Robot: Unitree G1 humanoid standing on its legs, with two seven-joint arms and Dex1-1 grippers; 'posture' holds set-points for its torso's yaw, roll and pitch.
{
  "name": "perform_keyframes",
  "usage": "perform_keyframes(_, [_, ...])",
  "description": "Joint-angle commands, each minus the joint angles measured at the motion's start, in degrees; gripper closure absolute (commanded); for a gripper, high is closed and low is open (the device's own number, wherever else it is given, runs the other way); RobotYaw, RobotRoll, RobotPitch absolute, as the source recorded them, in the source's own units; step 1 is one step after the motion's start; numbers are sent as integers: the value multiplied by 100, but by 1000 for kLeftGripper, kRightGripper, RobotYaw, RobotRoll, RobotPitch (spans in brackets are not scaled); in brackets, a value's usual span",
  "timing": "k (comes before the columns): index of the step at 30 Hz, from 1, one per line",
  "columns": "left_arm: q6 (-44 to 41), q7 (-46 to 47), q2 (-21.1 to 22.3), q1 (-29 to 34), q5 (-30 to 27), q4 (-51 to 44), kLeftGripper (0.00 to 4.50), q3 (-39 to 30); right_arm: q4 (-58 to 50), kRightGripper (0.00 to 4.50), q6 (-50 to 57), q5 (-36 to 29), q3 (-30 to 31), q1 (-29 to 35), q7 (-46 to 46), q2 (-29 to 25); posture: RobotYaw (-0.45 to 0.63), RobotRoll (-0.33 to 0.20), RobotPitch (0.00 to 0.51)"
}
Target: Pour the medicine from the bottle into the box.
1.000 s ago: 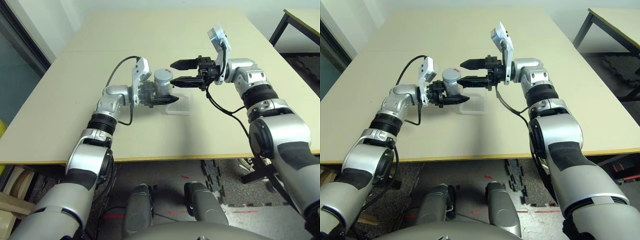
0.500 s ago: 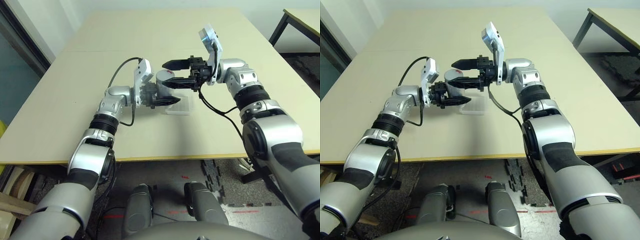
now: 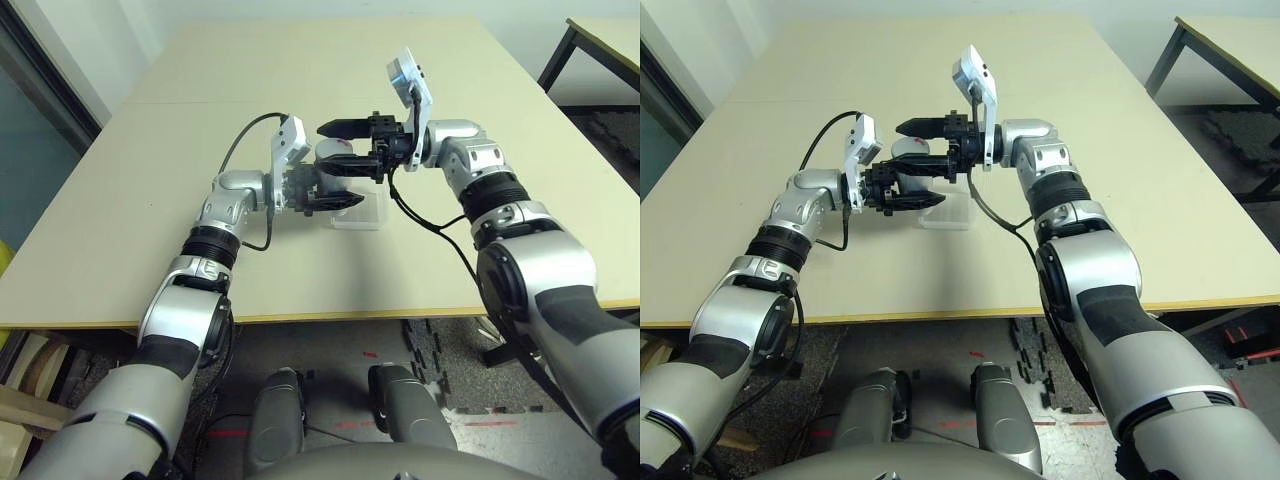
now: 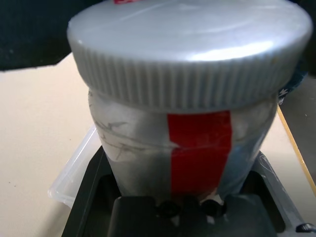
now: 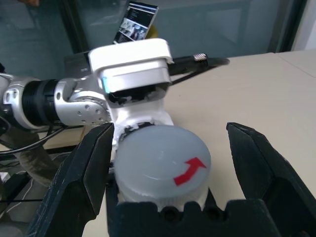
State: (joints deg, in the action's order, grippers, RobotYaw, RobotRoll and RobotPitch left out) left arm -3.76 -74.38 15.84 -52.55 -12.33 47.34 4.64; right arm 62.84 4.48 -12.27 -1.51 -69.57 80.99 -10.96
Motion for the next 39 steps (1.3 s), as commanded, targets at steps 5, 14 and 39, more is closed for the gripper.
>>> perform_keyframes(5, [-102, -125, 23, 63, 16, -232, 1784, 49, 212, 0, -94, 92, -56, -114, -115, -114, -180, 0, 70])
perform_keyframes(14, [-156, -169, 77, 102, 1, -277, 1784, 30, 423, 0, -51, 61, -180, -161, -236, -366, -183, 0, 70])
perform_keyframes(39, [-95, -159, 182, 106, 43, -117, 1784, -45, 745, 0, -143, 288, -296, 20, -194, -1269, -190, 0, 71])
